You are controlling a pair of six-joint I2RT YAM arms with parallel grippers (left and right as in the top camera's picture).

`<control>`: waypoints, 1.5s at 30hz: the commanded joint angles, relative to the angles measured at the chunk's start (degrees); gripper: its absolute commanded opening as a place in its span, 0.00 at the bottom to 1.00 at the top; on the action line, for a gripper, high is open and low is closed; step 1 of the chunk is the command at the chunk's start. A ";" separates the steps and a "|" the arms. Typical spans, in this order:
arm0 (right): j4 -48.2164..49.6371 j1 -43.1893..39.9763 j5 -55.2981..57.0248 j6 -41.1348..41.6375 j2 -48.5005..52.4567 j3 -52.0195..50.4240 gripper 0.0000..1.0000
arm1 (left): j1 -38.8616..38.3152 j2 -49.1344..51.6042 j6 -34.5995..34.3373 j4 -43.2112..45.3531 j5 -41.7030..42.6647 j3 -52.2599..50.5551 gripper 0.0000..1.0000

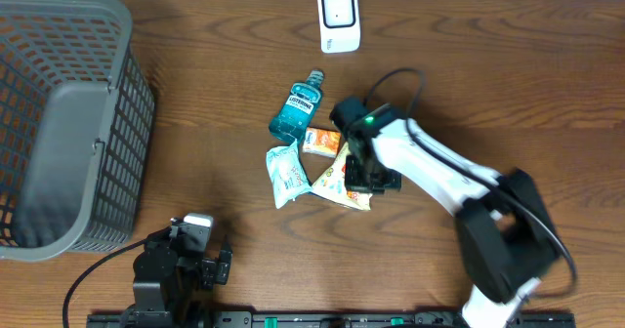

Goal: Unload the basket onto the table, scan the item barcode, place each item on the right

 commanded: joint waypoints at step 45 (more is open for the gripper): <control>1.75 4.72 -3.43 1.64 6.51 -5.25 0.01 | 0.17 -0.15 -0.11 -1.99 0.55 -0.52 0.98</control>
